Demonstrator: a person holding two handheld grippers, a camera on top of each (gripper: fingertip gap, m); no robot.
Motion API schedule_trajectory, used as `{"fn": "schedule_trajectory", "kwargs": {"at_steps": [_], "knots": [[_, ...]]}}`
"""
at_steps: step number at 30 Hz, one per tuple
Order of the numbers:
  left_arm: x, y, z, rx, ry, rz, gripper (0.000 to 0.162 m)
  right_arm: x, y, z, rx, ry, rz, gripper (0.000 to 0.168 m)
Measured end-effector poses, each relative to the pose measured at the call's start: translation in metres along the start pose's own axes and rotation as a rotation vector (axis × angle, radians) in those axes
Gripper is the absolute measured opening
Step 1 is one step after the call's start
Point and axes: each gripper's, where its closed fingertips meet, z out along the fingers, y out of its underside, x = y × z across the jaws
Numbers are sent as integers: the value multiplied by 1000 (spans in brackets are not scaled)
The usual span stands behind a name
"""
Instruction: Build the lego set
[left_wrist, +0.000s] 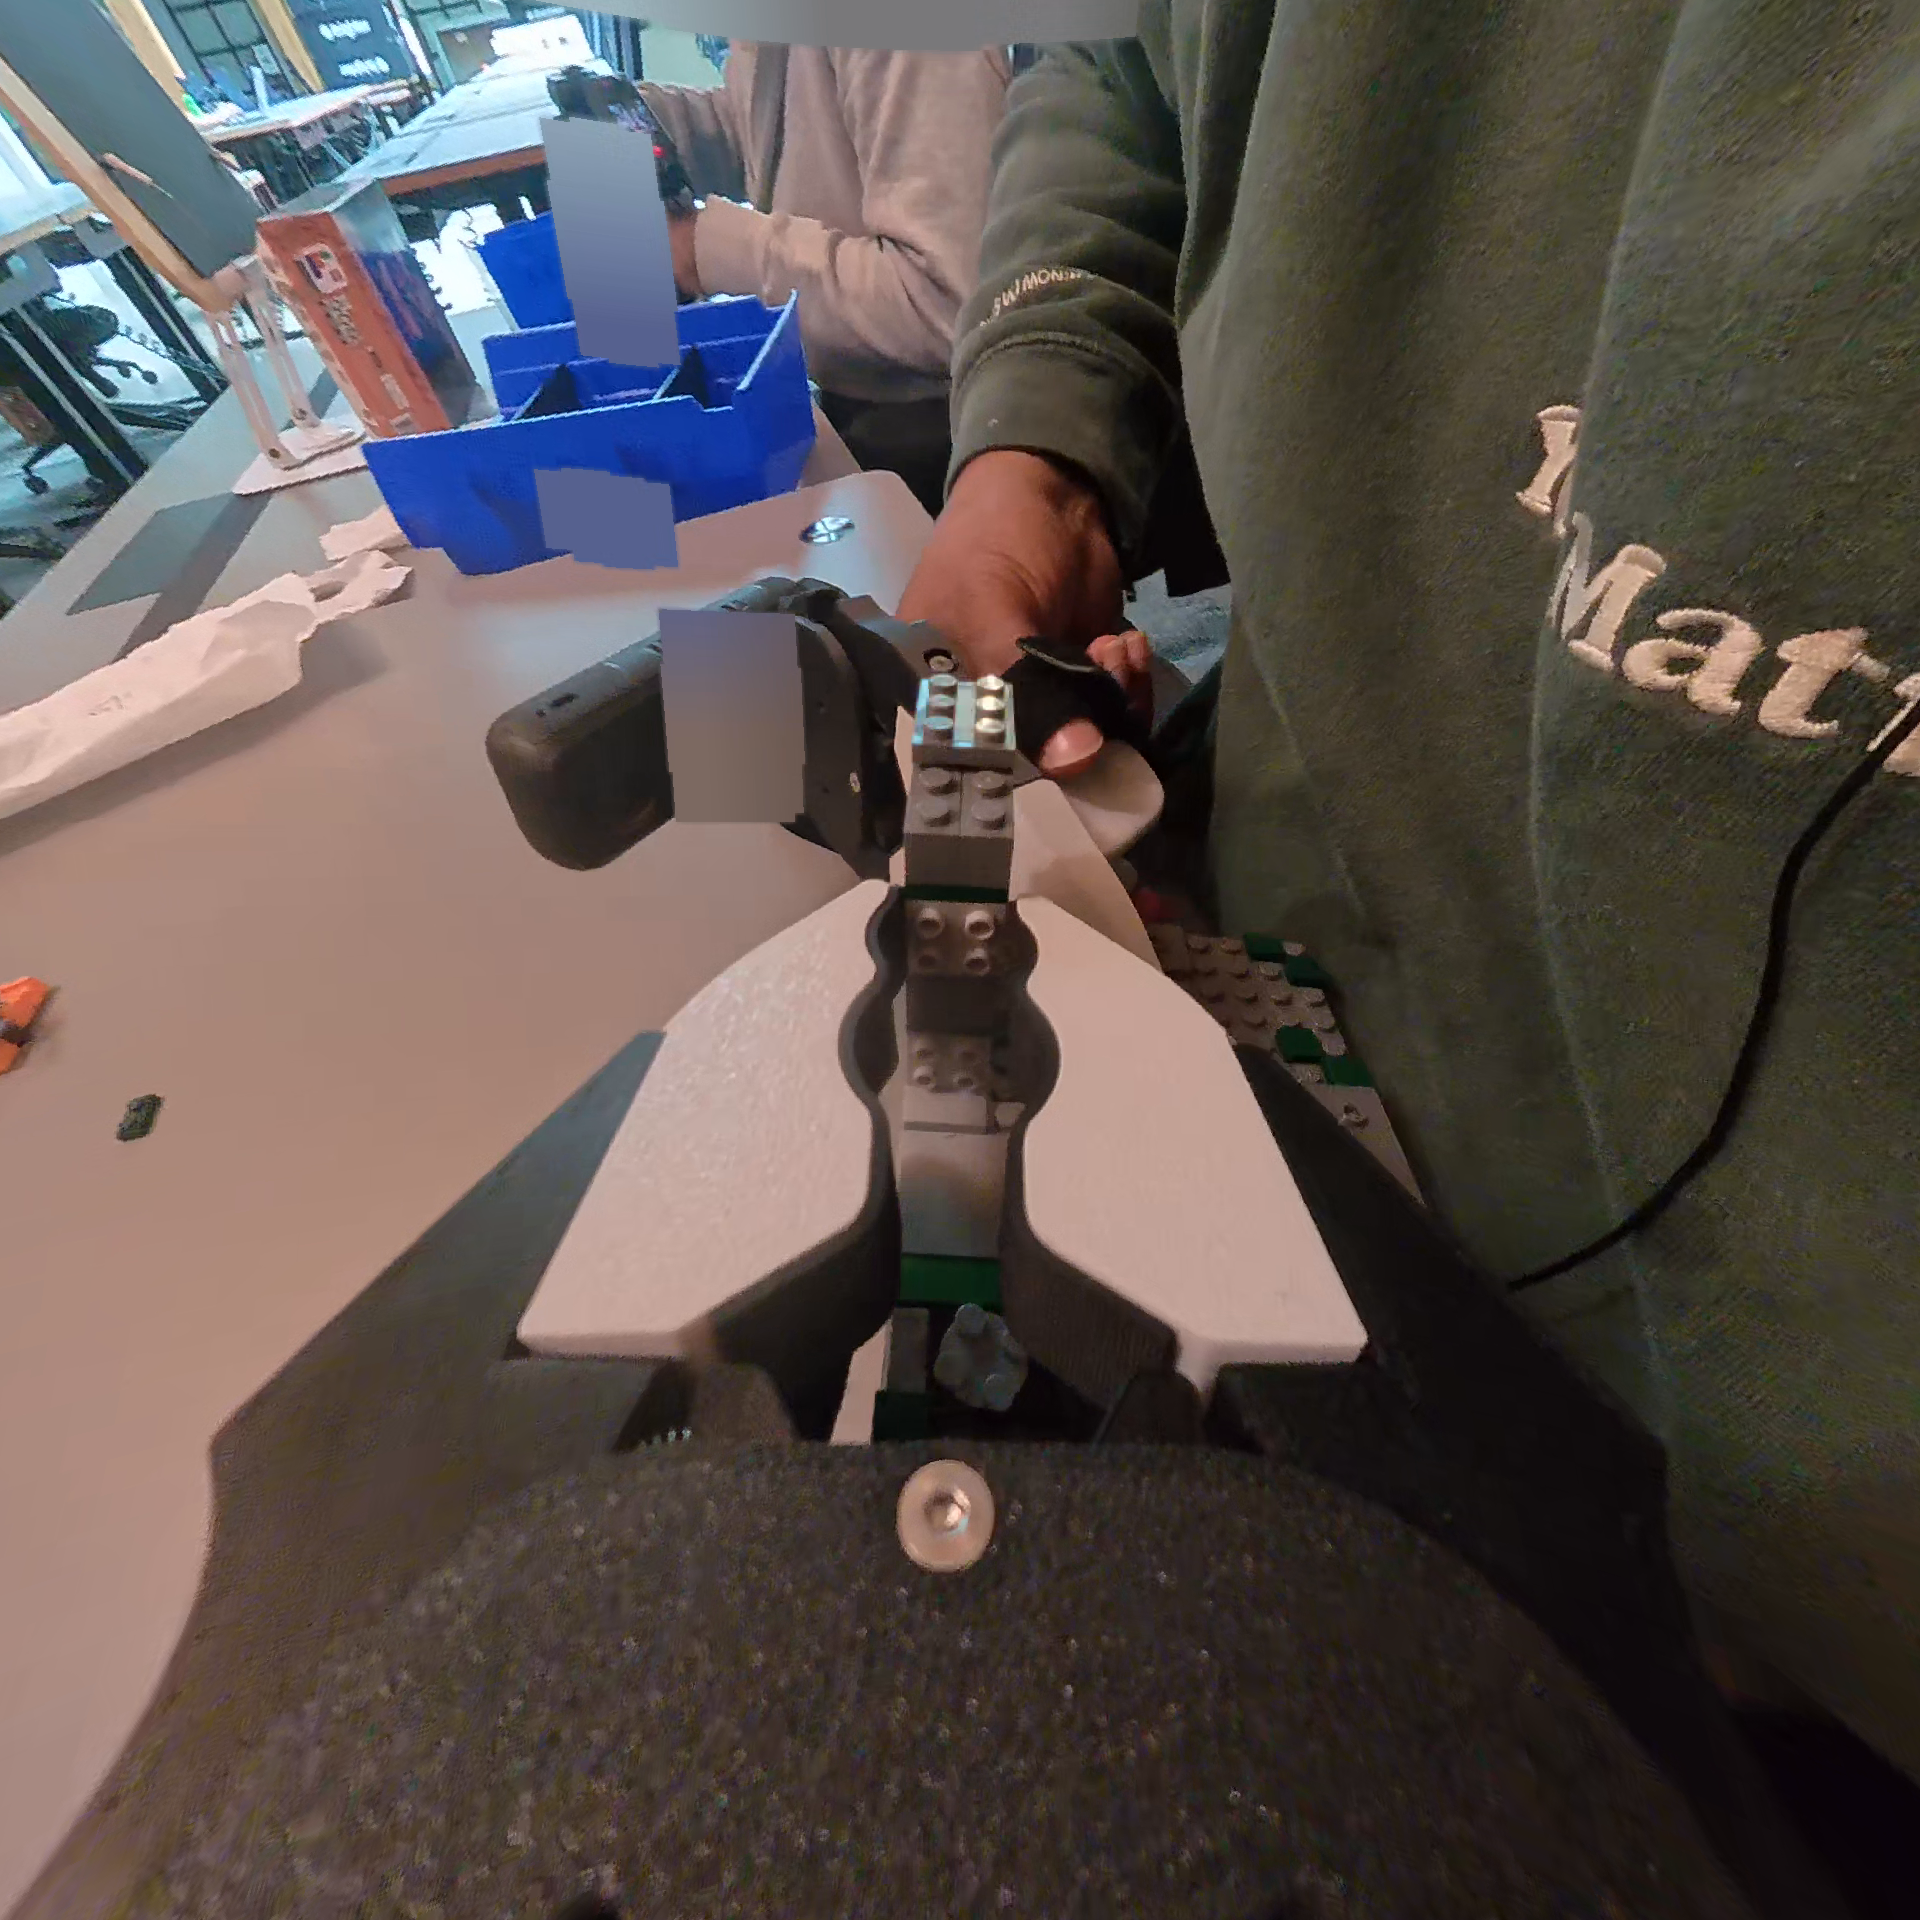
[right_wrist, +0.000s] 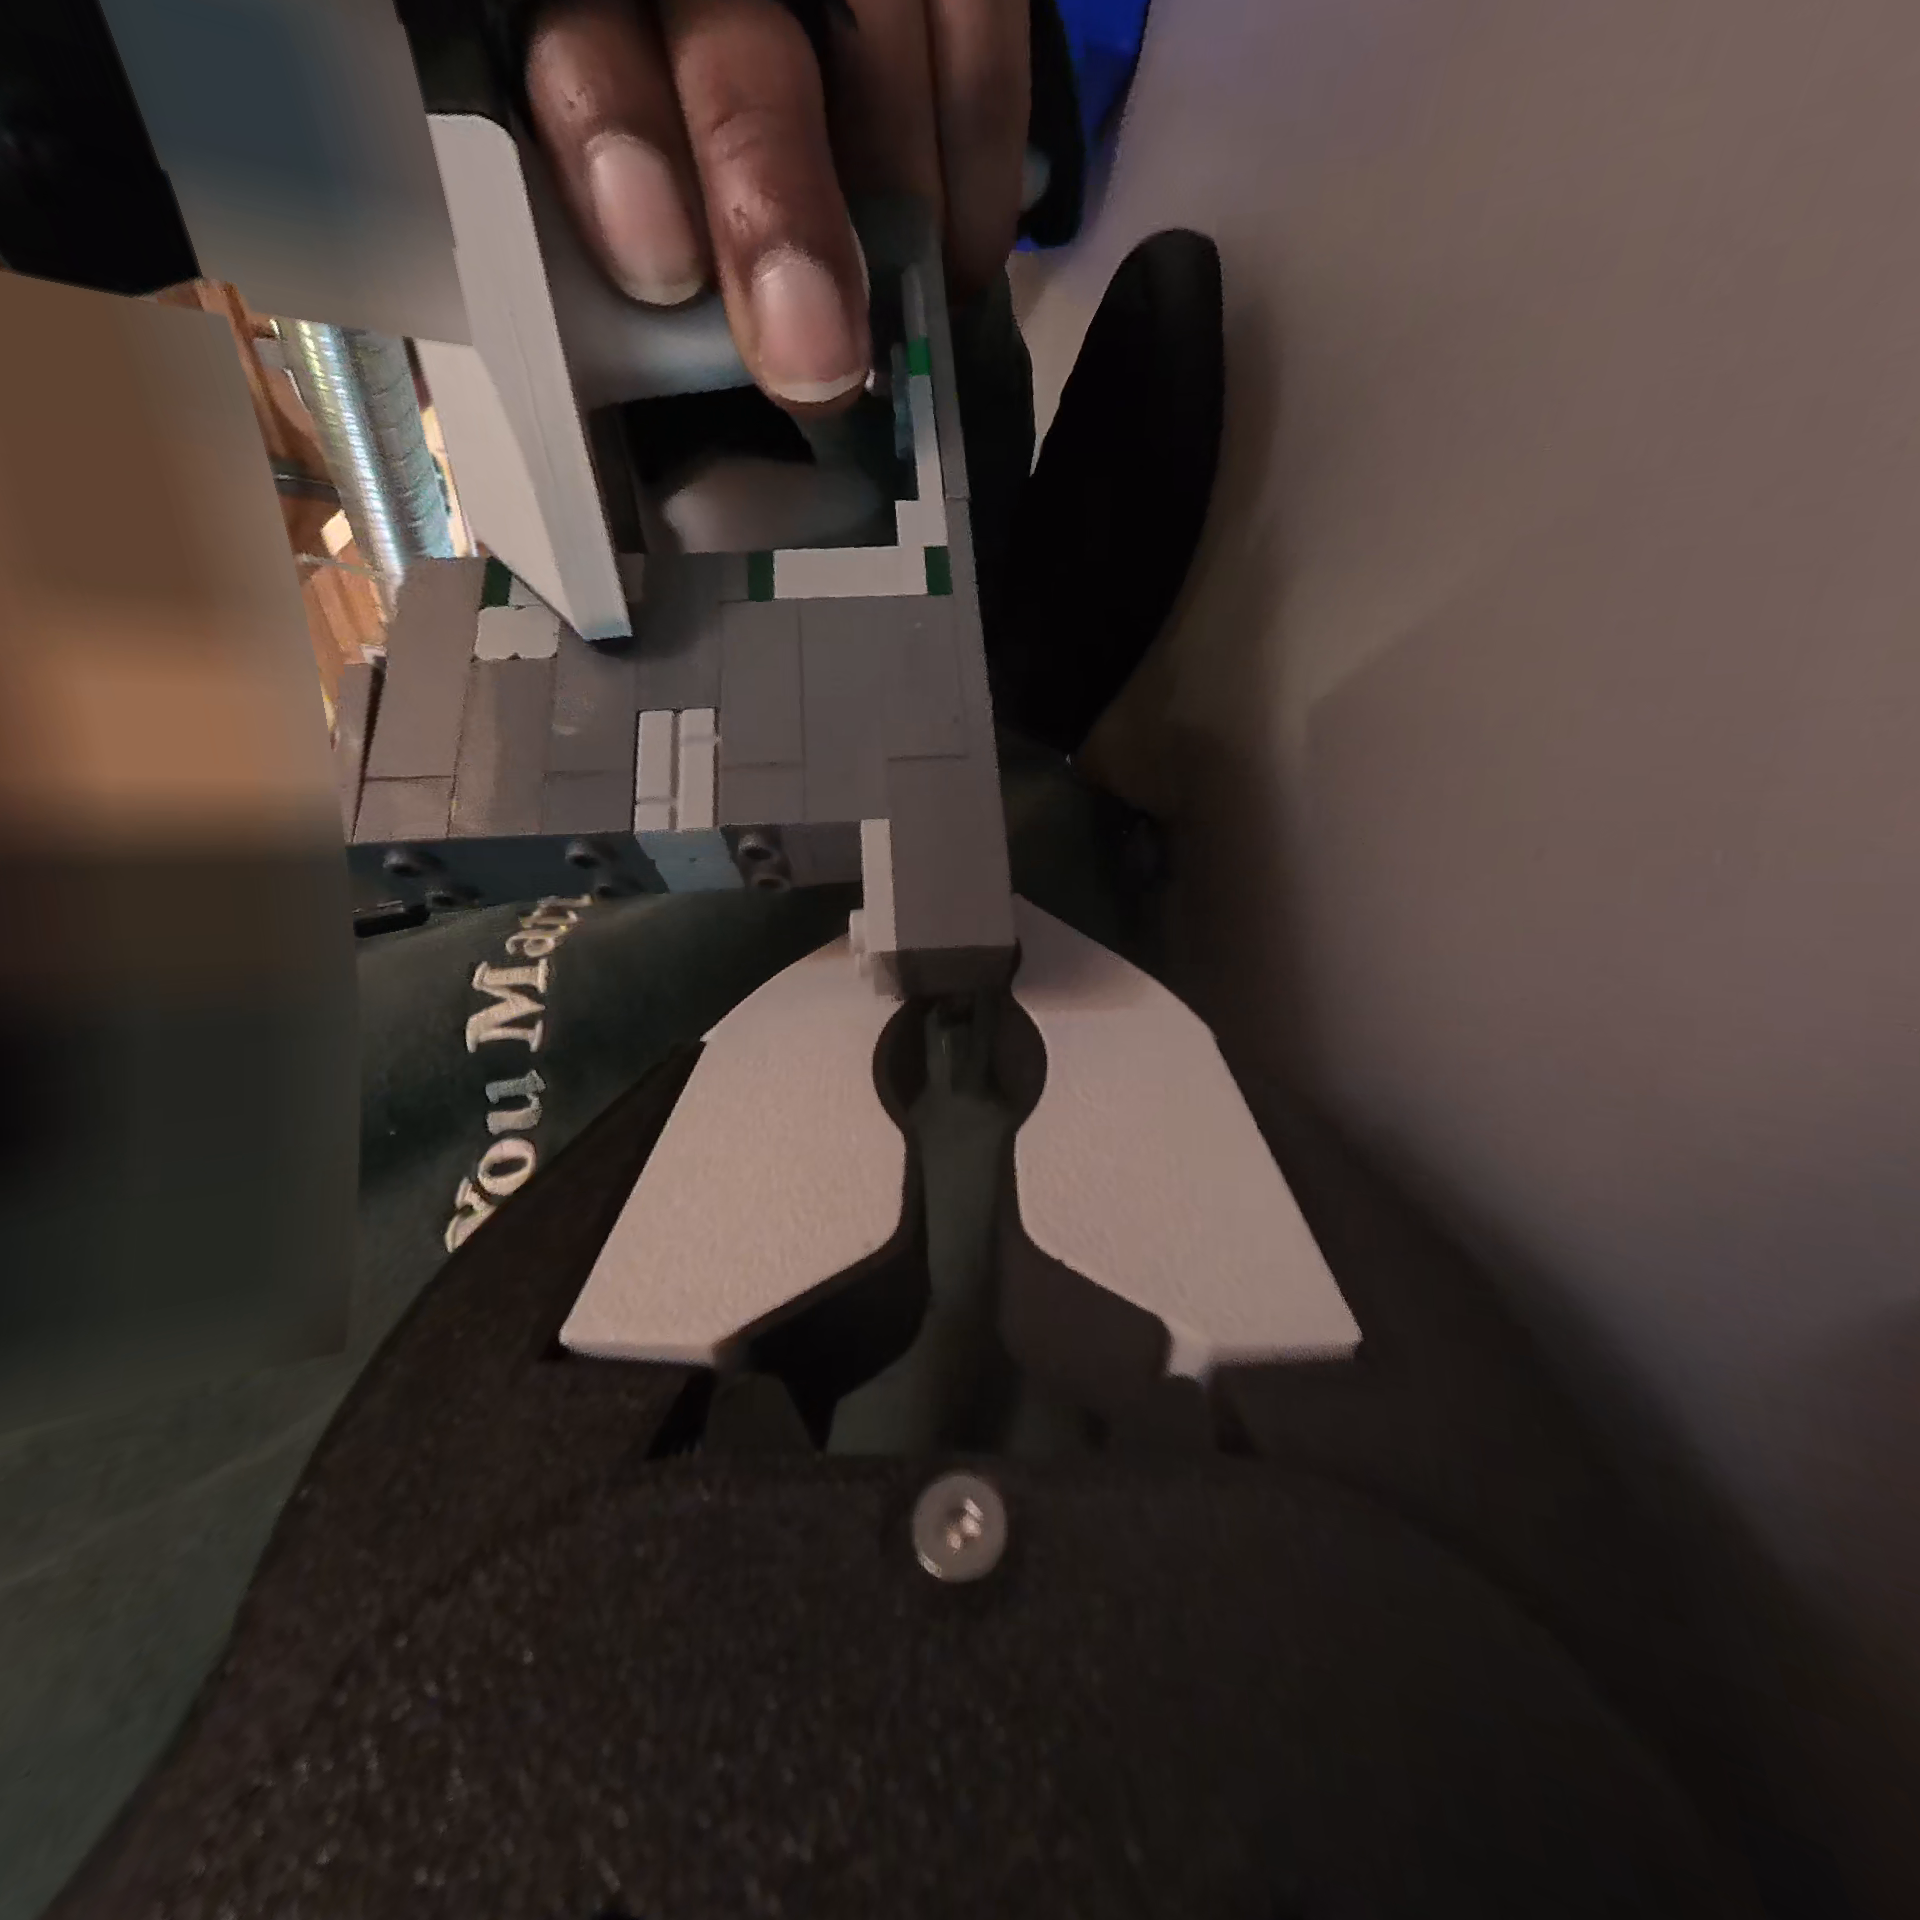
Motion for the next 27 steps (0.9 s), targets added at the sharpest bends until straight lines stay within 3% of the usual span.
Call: {"fn": "schedule_trajectory", "kwargs": {"at_steps": [10, 20, 27], "knots": [[-13, 5, -1, 28, -47, -12, 17, 4, -13, -9, -6, 0, -12, 9], [-29, 11, -7, 81, -139, -57, 17, 0, -25, -17, 54, -45, -21, 26], [-35, 5, -12, 104, -189, -36, 17, -1, -27, -24, 105, 8, -89, 23]]}}
